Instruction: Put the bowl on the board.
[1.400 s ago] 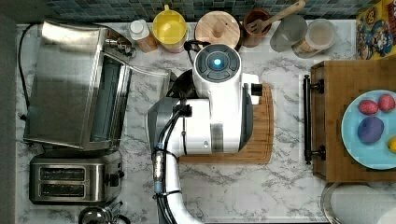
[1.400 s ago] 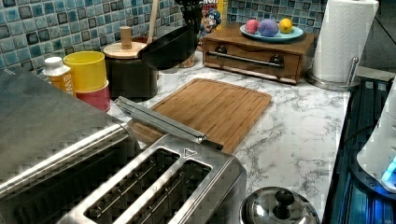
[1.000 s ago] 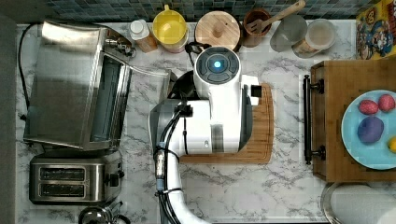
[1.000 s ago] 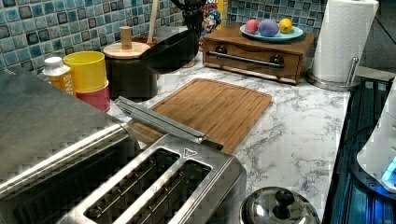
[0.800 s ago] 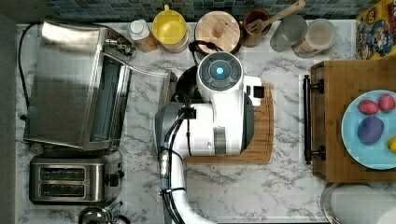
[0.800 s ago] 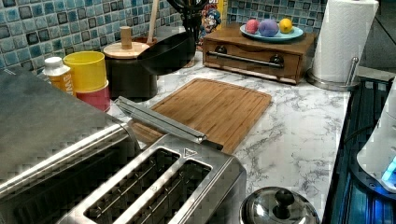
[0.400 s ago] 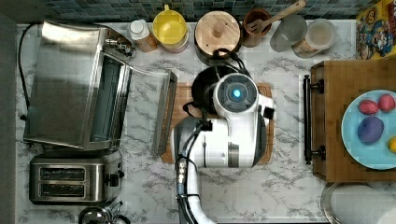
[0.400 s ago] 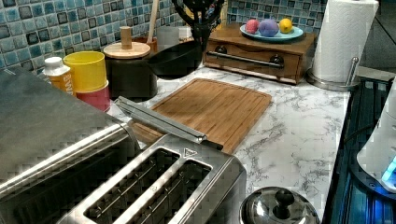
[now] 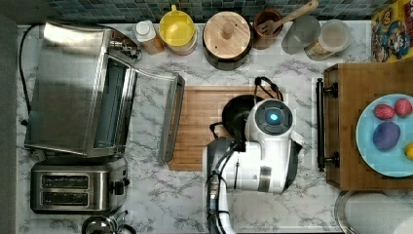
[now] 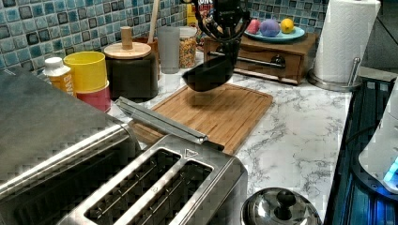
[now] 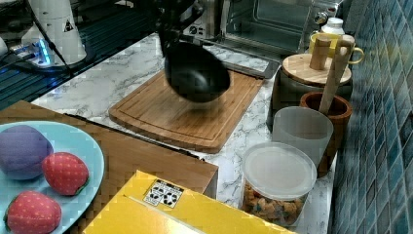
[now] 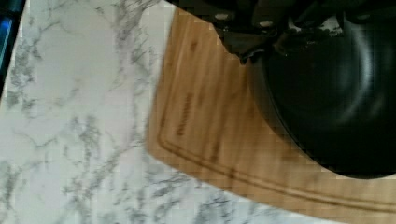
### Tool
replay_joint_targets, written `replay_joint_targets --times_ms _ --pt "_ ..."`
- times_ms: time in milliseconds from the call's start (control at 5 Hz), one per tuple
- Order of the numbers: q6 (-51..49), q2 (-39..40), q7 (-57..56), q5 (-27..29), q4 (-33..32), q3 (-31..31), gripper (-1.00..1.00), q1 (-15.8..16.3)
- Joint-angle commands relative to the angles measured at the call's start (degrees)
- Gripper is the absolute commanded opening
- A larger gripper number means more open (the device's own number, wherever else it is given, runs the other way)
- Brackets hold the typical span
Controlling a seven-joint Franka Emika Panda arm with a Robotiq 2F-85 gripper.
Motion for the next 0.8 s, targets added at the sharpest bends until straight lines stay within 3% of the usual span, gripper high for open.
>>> replay_joint_targets --times_ms 200,800 --pt "2.6 -3.9 10.7 -3.8 -0.3 -1.2 -1.00 -0.9" --pt "1.7 3.7 8.3 -2.0 5.7 -0.9 -1.00 -1.1"
